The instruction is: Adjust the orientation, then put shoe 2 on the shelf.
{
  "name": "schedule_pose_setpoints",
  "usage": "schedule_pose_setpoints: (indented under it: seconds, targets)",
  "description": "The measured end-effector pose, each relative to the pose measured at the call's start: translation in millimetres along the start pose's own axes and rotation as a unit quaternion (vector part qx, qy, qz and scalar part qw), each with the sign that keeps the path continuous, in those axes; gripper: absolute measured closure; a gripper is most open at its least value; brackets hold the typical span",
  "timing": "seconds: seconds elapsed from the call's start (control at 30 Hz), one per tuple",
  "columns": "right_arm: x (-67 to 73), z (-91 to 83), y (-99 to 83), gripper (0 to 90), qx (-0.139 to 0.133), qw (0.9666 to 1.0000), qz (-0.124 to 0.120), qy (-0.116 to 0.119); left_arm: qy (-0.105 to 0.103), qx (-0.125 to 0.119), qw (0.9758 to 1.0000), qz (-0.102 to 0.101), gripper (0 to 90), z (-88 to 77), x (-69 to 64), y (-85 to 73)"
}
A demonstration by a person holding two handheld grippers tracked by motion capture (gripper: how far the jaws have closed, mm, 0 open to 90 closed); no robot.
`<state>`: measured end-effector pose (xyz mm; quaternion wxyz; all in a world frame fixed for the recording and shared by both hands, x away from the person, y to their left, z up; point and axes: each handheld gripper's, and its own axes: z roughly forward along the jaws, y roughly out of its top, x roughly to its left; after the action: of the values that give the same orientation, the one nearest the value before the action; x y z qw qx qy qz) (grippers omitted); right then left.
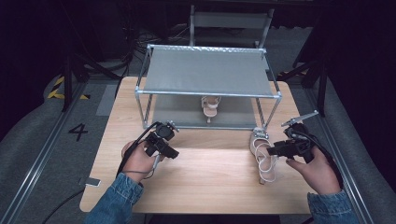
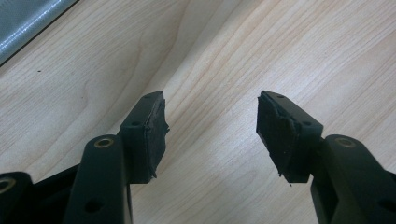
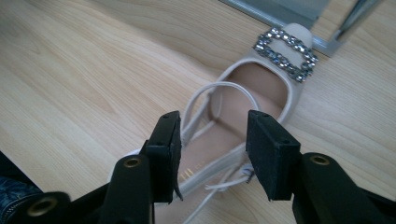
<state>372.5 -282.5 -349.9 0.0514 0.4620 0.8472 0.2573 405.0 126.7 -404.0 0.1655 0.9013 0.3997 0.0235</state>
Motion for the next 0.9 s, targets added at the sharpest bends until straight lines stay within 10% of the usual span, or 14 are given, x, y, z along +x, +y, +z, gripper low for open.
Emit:
schedule_pose_setpoints:
  seconds: [0.3,0.9]
  targets:
    - [14.3,33.9,6.4,48.1,0.03,0.9994,0.006,0.018,-0.001,0.002,1.0,0.002,42.7,2.5,-1.0,1.1]
    - [15.5,86.5,11.0,56.1,0.089,0.9957,-0.002,-0.026,-0.001,0.007,1.0,-0.004,42.5,5.1,1.3,-3.2]
